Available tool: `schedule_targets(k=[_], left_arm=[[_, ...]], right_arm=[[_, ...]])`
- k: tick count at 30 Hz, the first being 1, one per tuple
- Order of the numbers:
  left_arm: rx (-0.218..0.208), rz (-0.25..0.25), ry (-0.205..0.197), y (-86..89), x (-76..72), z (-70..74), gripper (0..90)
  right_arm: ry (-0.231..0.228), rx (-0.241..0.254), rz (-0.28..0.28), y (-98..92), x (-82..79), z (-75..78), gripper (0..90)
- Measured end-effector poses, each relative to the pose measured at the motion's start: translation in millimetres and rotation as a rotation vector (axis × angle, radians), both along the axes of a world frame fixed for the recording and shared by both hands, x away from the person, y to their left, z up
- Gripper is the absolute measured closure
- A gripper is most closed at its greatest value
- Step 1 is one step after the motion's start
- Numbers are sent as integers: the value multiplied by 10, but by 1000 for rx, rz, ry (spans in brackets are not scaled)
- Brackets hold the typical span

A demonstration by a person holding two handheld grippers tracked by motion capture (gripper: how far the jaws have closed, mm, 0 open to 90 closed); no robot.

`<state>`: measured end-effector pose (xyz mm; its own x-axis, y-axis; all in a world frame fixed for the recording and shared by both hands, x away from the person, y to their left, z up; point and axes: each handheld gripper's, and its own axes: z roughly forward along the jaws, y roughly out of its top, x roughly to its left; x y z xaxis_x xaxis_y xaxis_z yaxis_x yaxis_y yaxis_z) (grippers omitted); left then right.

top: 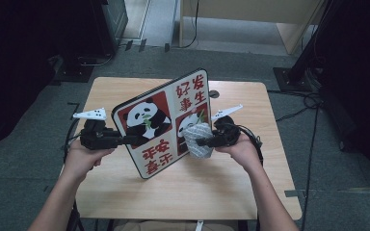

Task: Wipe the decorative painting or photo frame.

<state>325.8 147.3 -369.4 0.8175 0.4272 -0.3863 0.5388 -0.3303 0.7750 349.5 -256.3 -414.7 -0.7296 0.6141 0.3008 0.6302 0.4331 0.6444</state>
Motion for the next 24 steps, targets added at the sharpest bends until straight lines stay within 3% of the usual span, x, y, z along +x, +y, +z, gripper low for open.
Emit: schedule_targets(k=[24], left_arm=[[-2,-4,-3,-1,-4,-2,751]], right_arm=[[115,-38,0,-7,-30,-380,569]])
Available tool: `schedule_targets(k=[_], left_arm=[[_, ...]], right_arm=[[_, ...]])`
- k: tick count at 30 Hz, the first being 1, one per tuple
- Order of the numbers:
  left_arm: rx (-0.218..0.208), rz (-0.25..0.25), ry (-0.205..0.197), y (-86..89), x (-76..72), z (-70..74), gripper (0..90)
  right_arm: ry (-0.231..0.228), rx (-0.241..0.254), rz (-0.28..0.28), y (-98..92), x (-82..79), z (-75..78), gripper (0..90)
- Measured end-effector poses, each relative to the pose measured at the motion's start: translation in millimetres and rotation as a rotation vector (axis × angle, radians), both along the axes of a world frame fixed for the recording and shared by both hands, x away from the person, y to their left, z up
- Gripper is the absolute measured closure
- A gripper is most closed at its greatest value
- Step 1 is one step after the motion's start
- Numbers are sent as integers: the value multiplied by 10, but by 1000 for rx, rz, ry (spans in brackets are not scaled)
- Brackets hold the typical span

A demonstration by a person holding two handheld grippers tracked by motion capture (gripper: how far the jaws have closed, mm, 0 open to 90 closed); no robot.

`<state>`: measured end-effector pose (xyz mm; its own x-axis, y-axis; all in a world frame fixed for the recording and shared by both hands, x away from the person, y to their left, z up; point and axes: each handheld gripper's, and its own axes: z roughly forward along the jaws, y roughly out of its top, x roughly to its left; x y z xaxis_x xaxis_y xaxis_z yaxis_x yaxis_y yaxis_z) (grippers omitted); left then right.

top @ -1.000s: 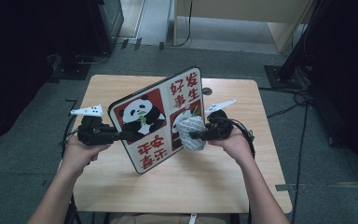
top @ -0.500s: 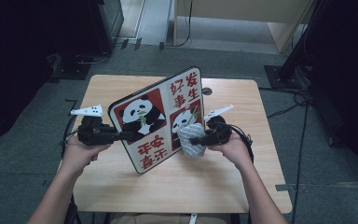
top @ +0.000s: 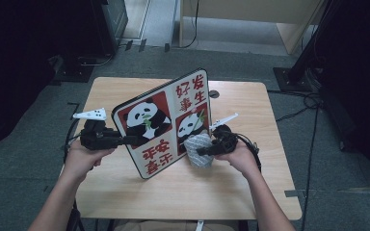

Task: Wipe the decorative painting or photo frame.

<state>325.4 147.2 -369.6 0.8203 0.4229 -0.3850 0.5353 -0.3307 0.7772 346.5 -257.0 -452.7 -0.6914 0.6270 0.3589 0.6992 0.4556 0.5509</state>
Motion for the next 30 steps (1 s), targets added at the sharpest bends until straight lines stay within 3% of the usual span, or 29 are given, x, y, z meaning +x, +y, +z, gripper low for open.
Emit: schedule_targets(k=[9,15,23,30], left_arm=[[-4,0,1,1,-2,-4,750],[-2,0,-1,-1,-5,-3,749],[-1,2,-2,-3,-8,-1,750],[-2,4,0,-2,-5,-2,750]], right_arm=[[27,-30,5,0,5,-102,569],[39,-7,2,-28,13,-128,568],[15,10,7,-68,-7,-7,576],[-39,30,17,-68,-35,225,577]])
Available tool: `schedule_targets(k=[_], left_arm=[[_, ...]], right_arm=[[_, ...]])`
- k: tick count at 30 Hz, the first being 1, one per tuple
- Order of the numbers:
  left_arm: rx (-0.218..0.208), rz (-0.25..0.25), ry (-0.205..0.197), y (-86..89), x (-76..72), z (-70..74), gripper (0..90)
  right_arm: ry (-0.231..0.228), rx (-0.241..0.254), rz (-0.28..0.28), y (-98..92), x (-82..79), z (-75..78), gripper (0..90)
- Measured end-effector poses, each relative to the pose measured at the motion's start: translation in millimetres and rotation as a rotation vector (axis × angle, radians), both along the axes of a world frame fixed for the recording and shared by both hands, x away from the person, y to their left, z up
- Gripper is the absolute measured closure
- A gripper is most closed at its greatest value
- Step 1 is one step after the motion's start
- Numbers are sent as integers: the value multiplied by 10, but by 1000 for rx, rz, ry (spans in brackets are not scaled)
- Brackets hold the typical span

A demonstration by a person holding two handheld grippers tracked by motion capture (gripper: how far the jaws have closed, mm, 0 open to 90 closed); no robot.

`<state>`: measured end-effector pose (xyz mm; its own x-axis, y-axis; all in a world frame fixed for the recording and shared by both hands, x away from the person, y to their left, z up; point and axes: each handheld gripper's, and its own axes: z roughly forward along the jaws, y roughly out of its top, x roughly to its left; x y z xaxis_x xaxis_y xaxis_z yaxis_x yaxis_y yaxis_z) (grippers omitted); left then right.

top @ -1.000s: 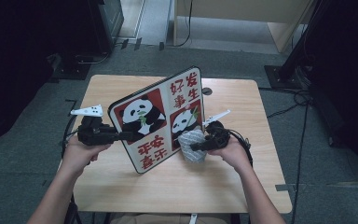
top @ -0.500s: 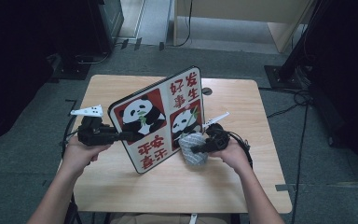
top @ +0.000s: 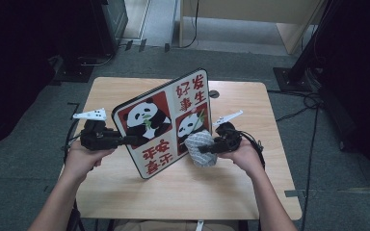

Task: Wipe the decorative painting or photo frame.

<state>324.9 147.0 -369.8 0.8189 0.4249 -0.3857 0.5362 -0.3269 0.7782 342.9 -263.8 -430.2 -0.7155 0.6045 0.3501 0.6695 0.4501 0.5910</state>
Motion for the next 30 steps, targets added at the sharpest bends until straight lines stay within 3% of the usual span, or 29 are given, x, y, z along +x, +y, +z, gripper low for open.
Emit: schedule_targets(k=[9,24,30], left_arm=[[1,1,1,-1,2,2,750],[-2,10,6,-4,-4,2,750],[3,24,-33,-5,-24,2,762]], right_arm=[[-59,25,23,86,-5,367,577],[-182,107,89,303,84,1230,577],[-216,110,113,424,120,1522,577]])
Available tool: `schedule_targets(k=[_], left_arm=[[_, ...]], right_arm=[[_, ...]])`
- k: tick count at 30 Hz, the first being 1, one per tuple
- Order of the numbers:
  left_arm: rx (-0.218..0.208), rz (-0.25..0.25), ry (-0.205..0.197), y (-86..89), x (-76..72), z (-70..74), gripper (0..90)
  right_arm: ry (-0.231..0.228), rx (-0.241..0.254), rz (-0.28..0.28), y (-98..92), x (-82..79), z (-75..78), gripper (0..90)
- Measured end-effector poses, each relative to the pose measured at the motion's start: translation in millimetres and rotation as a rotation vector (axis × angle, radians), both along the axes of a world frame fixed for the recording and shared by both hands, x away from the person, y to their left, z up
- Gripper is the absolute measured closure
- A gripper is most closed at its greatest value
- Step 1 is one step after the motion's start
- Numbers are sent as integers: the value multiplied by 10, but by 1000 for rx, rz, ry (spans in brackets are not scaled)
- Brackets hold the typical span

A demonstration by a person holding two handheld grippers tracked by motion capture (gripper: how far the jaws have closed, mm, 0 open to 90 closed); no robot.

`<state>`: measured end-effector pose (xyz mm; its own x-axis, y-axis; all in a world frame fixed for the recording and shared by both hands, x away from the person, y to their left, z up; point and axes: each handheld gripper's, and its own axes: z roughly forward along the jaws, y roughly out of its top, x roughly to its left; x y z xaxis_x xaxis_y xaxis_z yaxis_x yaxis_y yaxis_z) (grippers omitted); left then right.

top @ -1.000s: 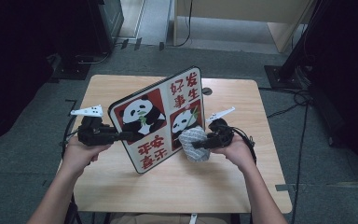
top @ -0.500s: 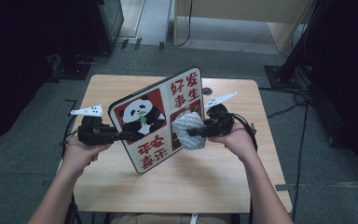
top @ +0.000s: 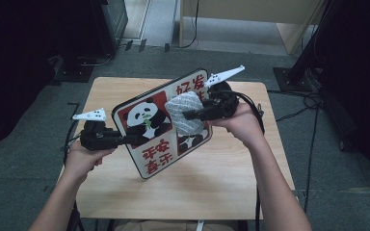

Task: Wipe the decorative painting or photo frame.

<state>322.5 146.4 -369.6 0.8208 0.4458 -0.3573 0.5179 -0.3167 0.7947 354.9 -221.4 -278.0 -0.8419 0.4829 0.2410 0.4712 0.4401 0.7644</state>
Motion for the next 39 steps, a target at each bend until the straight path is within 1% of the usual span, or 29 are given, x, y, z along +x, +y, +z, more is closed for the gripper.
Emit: schedule_targets(k=[1,6,8,9,14,16,21,28,39], left_arm=[[0,1,-2,1,0,-1,764],[-3,1,-13,0,-8,-4,766],[-3,1,-13,0,-8,-4,765],[-2,-1,-19,0,-10,-4,765],[1,-2,-12,5,-11,-3,765],[-2,6,-7,3,-9,-3,769],[5,9,-15,1,-6,4,776],[4,5,-13,7,-1,3,776],[2,1,-12,12,5,1,776]], right_arm=[[-3,2,1,24,8,52,577],[-23,0,11,107,46,213,578],[-29,4,14,127,58,260,578],[-34,3,16,137,66,287,578],[-44,7,7,176,108,379,578],[-43,5,6,182,117,383,578],[-35,6,4,187,141,353,578],[-29,-3,4,192,148,324,580],[-14,-1,4,178,150,220,582]])
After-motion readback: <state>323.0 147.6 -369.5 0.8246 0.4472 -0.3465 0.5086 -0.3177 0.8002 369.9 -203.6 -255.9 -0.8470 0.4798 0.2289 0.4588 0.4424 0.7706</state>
